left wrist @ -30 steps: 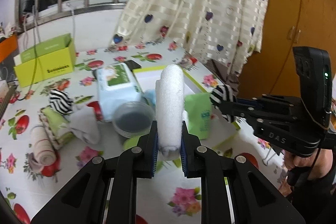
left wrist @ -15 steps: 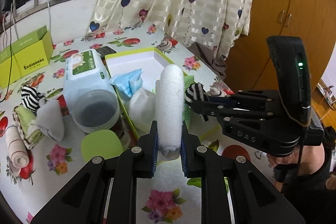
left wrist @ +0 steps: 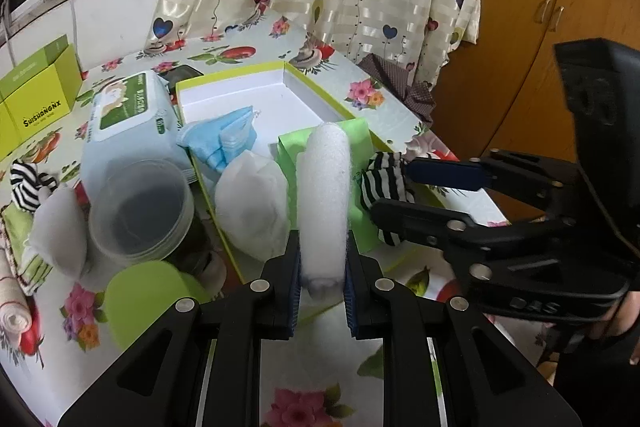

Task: Organize soft objects
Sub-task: 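Open the right gripper to drop the striped sock while the left releases the towel roll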

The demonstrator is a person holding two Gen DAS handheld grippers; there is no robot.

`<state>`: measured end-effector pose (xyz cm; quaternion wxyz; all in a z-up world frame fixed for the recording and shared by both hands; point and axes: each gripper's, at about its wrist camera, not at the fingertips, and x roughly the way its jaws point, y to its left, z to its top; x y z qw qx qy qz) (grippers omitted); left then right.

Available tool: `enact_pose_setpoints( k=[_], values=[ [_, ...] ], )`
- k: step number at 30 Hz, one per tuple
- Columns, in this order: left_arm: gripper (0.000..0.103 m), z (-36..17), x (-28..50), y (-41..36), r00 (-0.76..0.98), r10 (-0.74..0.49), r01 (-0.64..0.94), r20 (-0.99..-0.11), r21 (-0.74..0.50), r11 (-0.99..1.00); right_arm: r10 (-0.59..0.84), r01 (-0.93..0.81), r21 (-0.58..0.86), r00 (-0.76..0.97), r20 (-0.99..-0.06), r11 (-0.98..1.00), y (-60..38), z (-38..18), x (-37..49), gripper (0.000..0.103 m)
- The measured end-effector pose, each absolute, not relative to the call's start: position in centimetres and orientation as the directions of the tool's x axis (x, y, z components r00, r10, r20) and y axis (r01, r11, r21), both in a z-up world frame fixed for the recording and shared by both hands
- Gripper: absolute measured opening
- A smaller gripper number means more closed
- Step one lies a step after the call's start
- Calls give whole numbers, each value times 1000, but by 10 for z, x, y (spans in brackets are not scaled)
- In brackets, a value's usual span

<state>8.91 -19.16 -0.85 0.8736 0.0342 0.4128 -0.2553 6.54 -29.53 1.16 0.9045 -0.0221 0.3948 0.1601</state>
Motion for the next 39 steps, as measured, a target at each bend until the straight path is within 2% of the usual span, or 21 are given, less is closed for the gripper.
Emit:
enact_pose_setpoints(
  k=[4, 7, 11, 24, 30, 39],
  values=[
    [20, -13, 97, -195, 514, -427, 475, -744, -167, 864, 273, -299, 92, 650, -709, 950, -302, 15, 62, 49],
    [24, -15, 99, -196, 502, -442, 481, -743, -185, 857, 276, -295, 98, 659, -700, 951, -305, 18, 60, 49],
    [44, -9, 93, -197, 509, -469, 504, -722, -191, 842, 271, -282, 102, 665, -696, 954, -310, 18, 58, 49],
    [45, 15, 76, -182, 544, -494, 491, -678, -221, 843, 240, -263, 74, 686, -687, 962, -308, 30, 46, 50],
    [45, 28, 63, -168, 574, -501, 477, -648, -234, 847, 242, -249, 84, 717, -653, 965, -303, 43, 38, 60],
    [45, 43, 45, -138, 635, -480, 437, -605, -231, 869, 283, -301, 82, 720, -633, 950, -279, 56, 28, 64]
  ],
)
